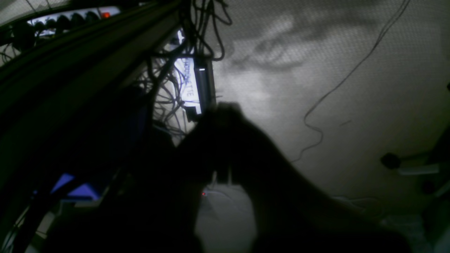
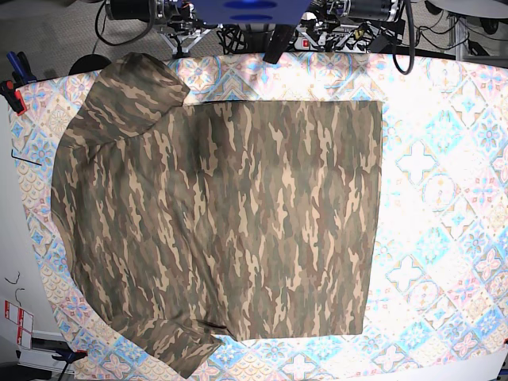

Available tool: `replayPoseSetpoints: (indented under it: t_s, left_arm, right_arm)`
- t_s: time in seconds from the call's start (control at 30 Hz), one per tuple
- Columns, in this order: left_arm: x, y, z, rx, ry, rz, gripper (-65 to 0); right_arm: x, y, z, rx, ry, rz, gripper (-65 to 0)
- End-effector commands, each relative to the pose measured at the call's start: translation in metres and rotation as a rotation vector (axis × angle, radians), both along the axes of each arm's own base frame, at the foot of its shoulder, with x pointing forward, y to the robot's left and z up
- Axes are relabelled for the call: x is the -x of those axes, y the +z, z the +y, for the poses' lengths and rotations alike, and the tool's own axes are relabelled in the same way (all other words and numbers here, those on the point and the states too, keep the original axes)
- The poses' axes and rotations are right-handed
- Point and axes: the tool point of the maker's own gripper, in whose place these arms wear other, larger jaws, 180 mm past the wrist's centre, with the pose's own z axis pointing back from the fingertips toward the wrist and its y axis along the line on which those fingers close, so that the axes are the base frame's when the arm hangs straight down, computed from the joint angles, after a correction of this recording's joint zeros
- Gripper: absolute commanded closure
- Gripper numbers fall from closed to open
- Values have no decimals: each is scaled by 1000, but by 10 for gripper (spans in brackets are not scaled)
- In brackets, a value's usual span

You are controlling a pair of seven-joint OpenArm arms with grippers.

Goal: Fold the T-shirt properly

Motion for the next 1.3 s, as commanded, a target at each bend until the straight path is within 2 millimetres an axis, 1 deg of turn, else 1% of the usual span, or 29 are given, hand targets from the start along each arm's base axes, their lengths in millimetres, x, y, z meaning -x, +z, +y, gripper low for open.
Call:
replayPoseSetpoints:
  t_s: [0.0,0.27,0.77,0.93,1.0,1.2,1.23,1.27]
  left_arm:
    - [0,0,-1,2,-9,3,0]
    - [7,0,-3,5,-9,16,0]
    - [6,0,-1,2,-9,16,0]
    - [2,0,-2,3,-1,9,0]
    - [2,0,-3,5,-1,9,0]
    - [5,0,-5,7,-12,15,0]
    - [7,0,-2,4,-12,14,0]
    - [9,0,-1,2,-11,16,0]
  right_arm:
    - [-2,0,-3,5,5,-3,-2]
    - [0,0,-3,5,5,0,-2]
    - [4,0,-4,6,4,9,-2]
    - [4,0,-4,6,6,9,-2]
    - [4,0,-9,14,4,9,-2]
    - [4,0,-13,20,1,9,-2]
    - [6,0,-17,27,0,7,-1]
    - [17,1,-24,38,-3,23,-1]
